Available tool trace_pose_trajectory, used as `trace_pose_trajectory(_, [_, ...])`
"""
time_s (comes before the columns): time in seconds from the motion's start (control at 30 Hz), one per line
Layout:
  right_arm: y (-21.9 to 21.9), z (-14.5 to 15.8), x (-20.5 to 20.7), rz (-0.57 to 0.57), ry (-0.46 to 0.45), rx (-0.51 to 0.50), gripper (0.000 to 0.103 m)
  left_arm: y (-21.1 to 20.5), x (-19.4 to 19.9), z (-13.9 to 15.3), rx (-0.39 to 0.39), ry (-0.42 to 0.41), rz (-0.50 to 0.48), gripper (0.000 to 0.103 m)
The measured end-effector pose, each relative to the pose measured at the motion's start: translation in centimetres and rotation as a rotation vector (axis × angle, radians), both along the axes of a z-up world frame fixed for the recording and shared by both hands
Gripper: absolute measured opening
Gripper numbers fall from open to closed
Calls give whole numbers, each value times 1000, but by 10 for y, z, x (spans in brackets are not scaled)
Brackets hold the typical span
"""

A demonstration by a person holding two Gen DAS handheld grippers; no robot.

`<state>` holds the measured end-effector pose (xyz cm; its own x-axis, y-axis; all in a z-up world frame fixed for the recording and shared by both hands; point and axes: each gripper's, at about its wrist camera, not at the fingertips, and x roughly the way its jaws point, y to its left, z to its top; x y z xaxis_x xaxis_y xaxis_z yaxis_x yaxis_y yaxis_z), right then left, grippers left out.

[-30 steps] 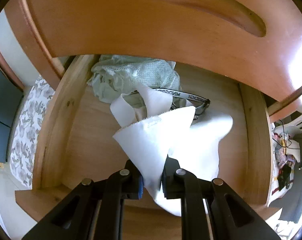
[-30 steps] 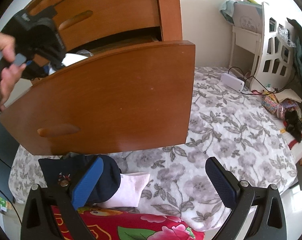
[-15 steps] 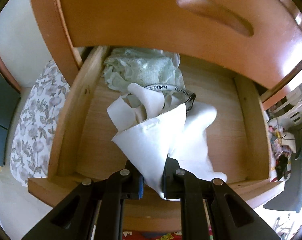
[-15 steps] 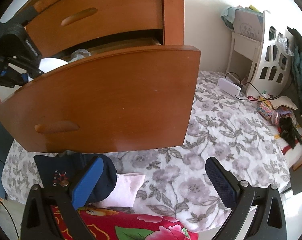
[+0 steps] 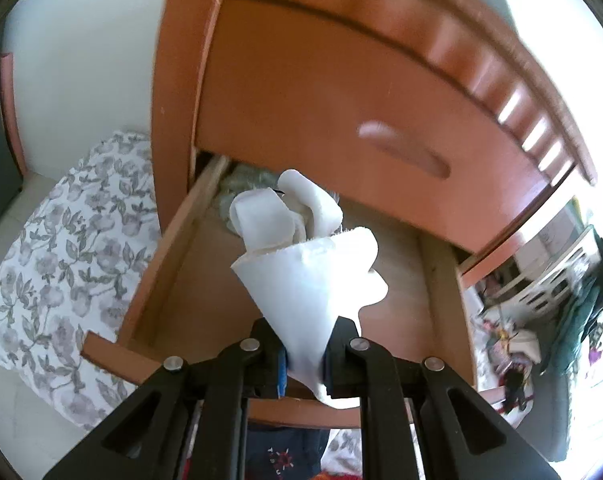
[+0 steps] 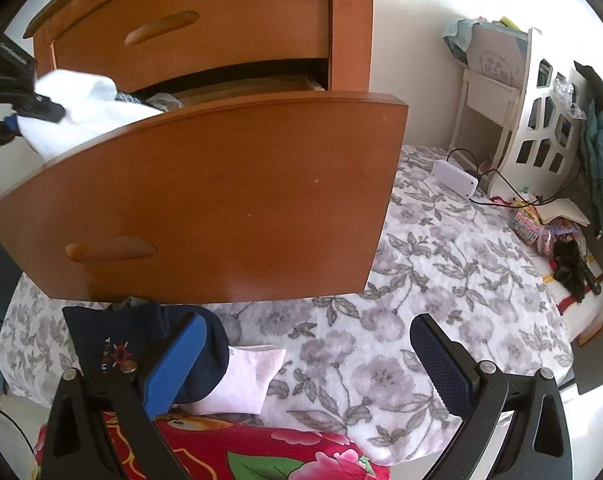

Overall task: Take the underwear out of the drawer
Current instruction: 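Lift the white sock up out of the drawer with the left gripper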

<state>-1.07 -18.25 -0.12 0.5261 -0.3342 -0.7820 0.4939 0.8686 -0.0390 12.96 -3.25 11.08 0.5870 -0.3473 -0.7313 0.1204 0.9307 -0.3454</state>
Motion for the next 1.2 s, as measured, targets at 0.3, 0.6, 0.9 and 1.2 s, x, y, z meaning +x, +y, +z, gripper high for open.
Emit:
trace_pose_trajectory(0.3, [6, 1, 2, 5, 15, -45, 103, 32, -33, 16, -154, -140, 42, 13])
trace_pose_trajectory(0.6, [13, -1, 5, 25, 39, -88, 103, 57, -82, 34, -255, -250, 18, 13])
trace_pose_trajectory(0.9, [18, 0, 6, 33, 42, -119, 103, 81, -117, 58, -330, -333, 11, 13])
trace_pose_trajectory(1.2, [23, 8, 2, 34, 4, -156, 103, 99, -145, 85, -365, -417, -1, 13])
